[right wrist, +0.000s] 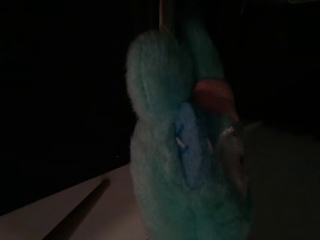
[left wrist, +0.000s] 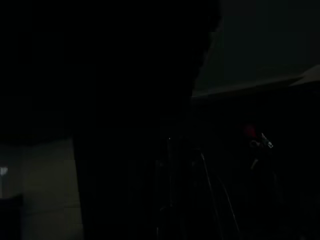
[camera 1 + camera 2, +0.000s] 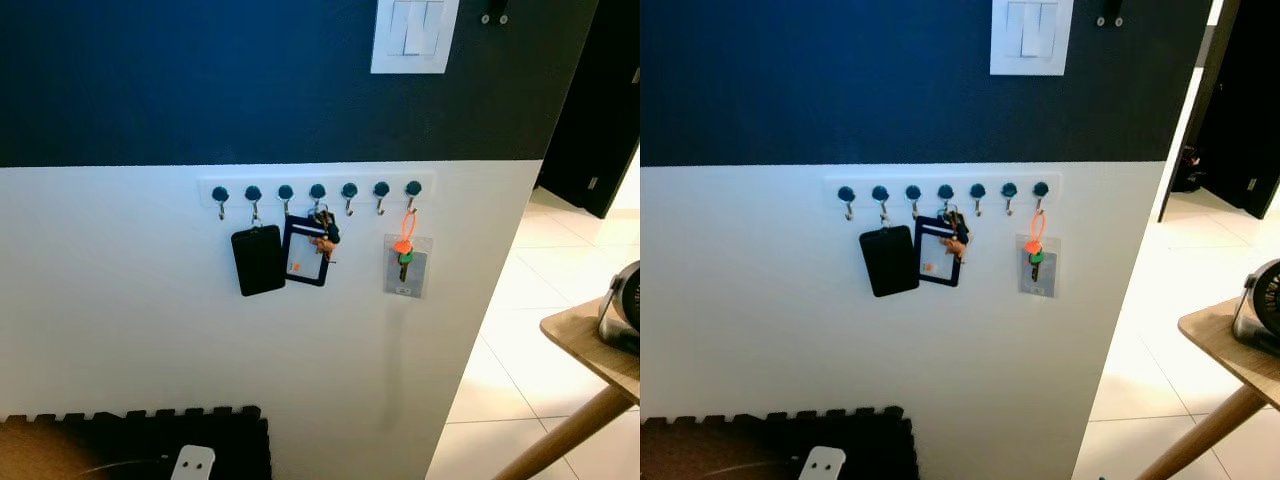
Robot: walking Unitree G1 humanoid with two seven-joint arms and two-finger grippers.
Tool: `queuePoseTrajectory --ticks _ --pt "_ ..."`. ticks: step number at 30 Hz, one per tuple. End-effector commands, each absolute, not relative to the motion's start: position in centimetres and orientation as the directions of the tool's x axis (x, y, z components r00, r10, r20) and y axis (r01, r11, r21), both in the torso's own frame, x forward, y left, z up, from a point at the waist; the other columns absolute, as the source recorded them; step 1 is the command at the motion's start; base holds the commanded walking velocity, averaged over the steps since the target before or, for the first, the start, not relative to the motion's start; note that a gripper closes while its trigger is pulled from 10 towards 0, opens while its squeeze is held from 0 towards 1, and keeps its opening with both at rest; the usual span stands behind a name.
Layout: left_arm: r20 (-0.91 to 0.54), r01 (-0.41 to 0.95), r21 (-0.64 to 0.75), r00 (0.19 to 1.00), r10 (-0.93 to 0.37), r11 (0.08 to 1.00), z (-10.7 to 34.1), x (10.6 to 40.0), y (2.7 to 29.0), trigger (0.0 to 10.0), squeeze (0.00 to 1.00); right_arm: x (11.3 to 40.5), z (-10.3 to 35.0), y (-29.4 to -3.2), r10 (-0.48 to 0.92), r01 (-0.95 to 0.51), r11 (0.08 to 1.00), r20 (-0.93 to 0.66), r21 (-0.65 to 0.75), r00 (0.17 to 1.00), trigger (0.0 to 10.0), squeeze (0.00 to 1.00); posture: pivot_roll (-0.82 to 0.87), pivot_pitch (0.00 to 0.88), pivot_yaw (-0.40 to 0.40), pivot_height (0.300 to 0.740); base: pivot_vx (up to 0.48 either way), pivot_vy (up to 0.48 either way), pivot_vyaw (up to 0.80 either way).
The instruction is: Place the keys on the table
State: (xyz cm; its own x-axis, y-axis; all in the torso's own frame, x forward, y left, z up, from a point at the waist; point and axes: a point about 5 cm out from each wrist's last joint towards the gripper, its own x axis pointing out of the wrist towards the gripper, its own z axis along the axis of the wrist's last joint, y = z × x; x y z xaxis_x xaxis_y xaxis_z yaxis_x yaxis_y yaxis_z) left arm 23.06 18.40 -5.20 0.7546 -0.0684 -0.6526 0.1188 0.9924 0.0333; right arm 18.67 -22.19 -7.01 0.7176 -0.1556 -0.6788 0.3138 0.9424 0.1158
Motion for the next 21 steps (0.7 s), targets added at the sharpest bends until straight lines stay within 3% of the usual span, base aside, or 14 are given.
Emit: queuePoseTrajectory --ticks 1,21 --pt "-0.657 0.142 0.034 0.749 -0.085 0.989 -5.32 22.94 18.17 10.0 0.0 18.55 -7.18 -21.83 -0.147 0.308 0.944 -0.684 0.118 0.714 10.0 0.0 -0.01 0.004 0.028 0.74 0.0 0.0 0.0" --pt "-0.675 0.152 0.038 0.733 -0.087 0.988 -5.48 22.81 18.31 10.0 0.0 18.71 -7.15 -21.68 -0.15 0.313 0.942 -0.683 0.121 0.715 10.0 0.0 0.0 0.018 0.03 0.74 0.0 0.0 0.0"
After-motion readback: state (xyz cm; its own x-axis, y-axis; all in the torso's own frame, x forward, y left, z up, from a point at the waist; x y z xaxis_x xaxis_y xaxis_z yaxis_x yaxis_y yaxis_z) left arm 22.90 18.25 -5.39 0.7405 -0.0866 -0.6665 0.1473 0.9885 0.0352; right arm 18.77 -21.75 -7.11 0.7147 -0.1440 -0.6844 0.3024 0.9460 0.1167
